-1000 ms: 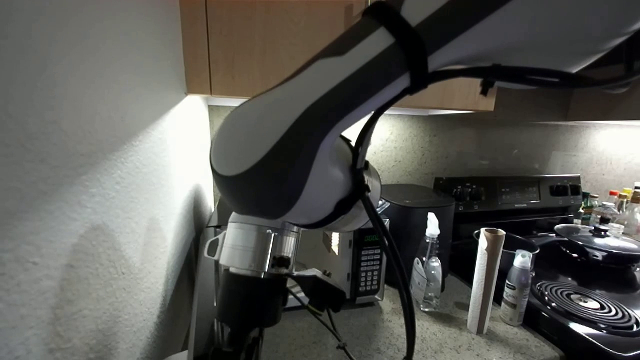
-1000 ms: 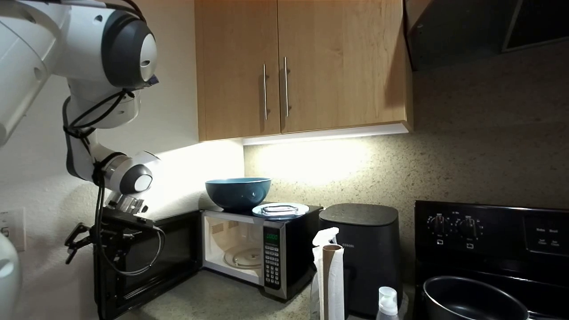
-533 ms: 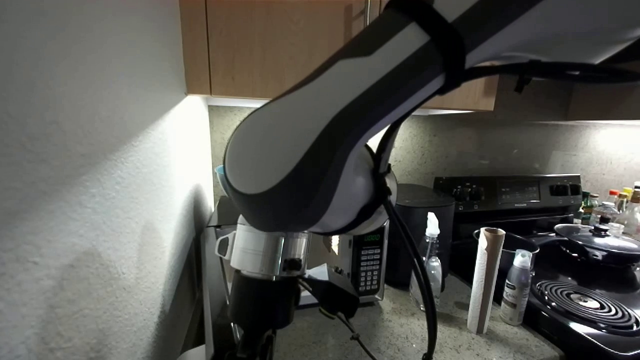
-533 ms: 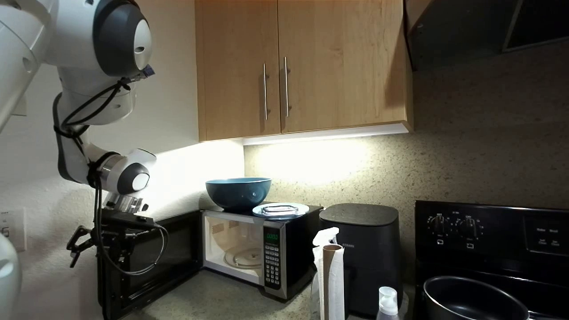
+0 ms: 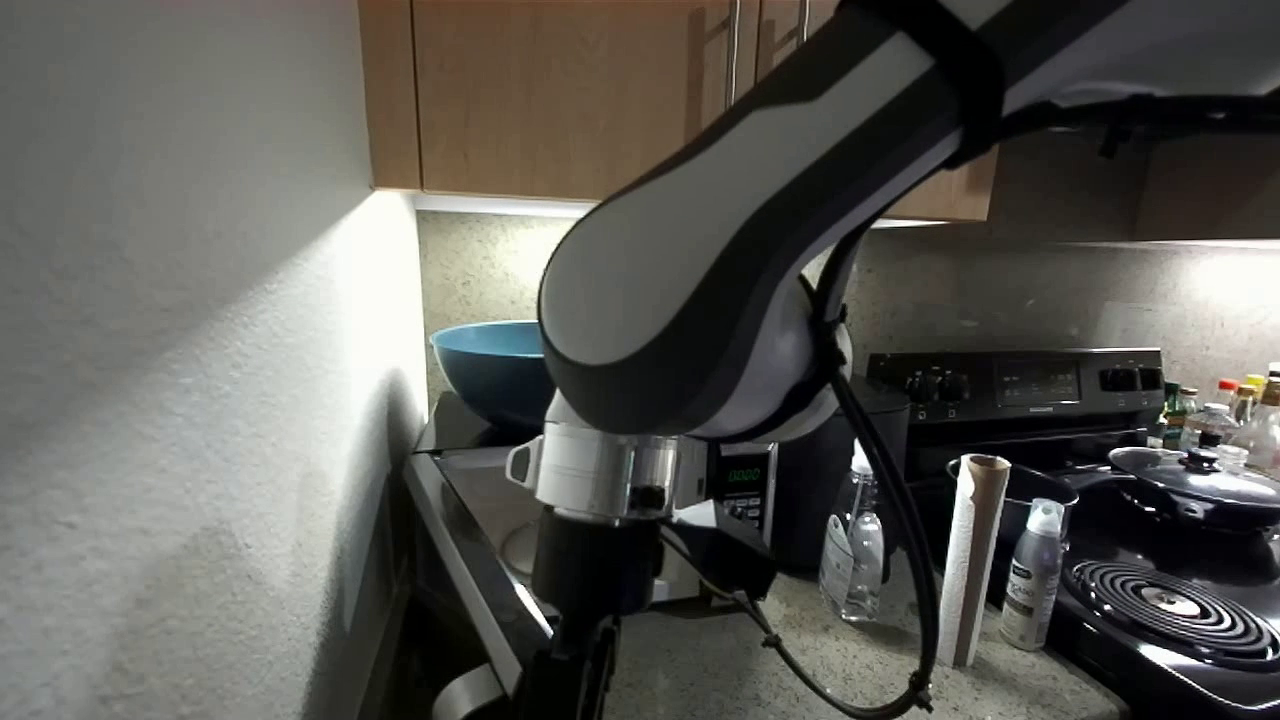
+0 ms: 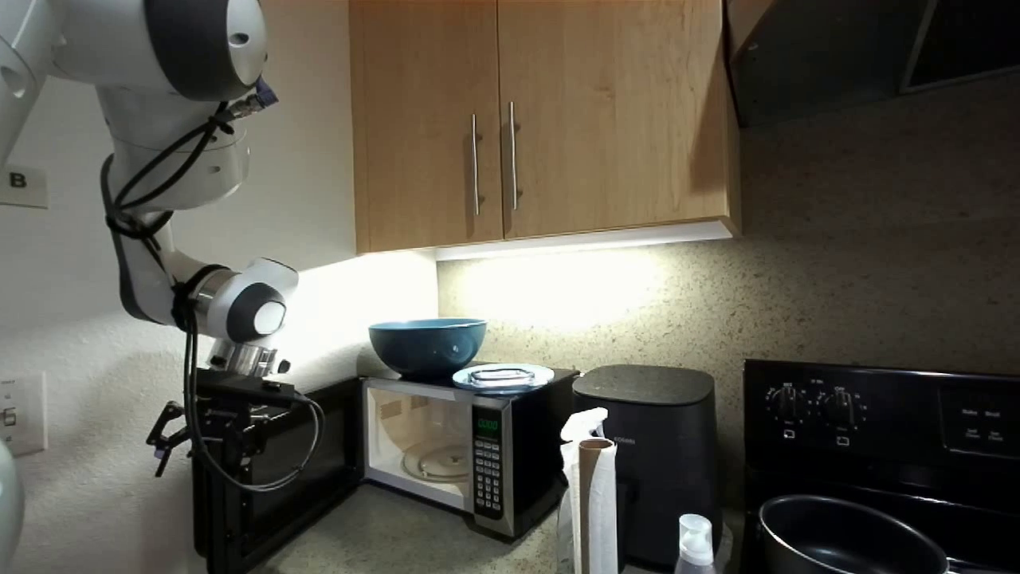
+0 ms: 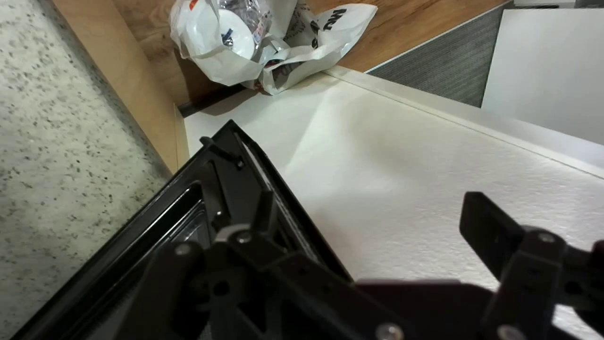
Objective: Close the microwave door
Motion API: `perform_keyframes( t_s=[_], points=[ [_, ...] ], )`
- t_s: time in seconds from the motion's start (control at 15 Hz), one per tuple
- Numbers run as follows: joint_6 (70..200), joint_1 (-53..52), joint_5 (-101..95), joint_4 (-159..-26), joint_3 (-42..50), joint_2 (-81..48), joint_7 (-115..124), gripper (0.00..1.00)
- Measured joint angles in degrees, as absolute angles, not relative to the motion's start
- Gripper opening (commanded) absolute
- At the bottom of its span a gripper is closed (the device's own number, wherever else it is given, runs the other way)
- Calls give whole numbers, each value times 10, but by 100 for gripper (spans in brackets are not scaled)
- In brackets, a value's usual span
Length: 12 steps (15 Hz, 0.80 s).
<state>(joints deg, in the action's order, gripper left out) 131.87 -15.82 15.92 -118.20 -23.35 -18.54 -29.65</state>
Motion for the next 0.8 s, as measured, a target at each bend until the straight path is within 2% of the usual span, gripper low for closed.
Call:
perform_keyframes(
  t_s=[0.53, 0.8],
  points=[
    [1358, -106, 221, -1188, -204, -95, -290, 100],
    [1357, -110, 221, -1187, -203, -103, -290, 100]
  ],
)
